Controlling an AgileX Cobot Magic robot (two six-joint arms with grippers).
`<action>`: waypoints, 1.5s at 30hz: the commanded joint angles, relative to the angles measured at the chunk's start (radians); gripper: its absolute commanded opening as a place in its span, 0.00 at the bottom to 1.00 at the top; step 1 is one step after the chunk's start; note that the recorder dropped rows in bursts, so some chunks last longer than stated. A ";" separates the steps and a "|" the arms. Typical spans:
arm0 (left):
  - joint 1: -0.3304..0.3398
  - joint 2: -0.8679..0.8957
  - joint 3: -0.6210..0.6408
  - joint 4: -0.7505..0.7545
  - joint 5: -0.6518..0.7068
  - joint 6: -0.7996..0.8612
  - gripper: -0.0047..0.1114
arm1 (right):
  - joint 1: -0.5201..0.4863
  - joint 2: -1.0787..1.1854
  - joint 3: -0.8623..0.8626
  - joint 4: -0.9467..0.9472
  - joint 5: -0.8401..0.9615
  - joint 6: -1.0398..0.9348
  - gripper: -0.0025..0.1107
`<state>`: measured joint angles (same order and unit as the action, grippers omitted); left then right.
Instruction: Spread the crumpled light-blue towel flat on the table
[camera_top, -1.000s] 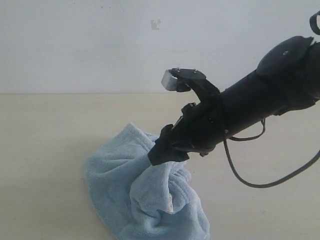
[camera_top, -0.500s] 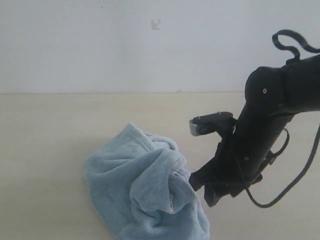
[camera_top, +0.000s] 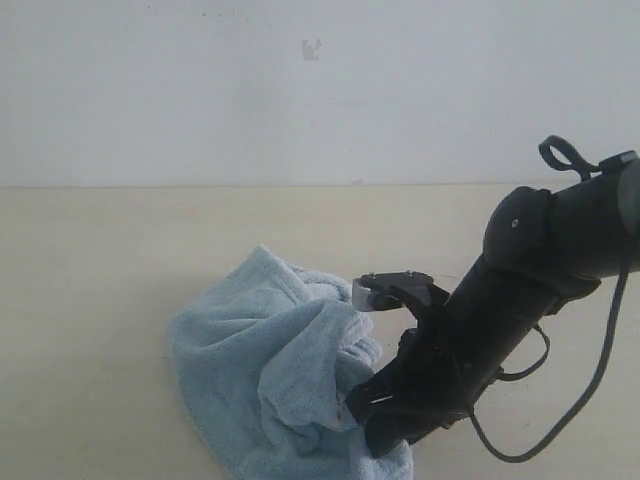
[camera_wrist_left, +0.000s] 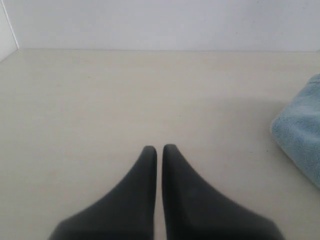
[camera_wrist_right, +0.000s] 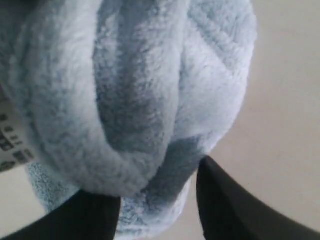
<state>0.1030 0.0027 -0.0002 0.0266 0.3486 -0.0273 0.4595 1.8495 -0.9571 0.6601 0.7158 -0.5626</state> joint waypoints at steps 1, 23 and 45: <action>0.003 -0.003 0.000 0.003 -0.015 0.001 0.07 | 0.002 -0.003 -0.002 0.026 -0.025 0.014 0.11; 0.003 -0.003 0.000 -0.790 -0.875 -0.374 0.07 | -0.002 -0.651 -0.206 -1.070 0.262 0.793 0.02; 0.001 0.237 -0.510 1.135 -0.811 -0.446 0.07 | 0.248 -0.528 -0.104 0.073 0.301 -0.280 0.02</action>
<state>0.1030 0.1295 -0.4179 0.3573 -0.5759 -0.3513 0.6985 1.3428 -1.0331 0.7997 1.0165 -0.8777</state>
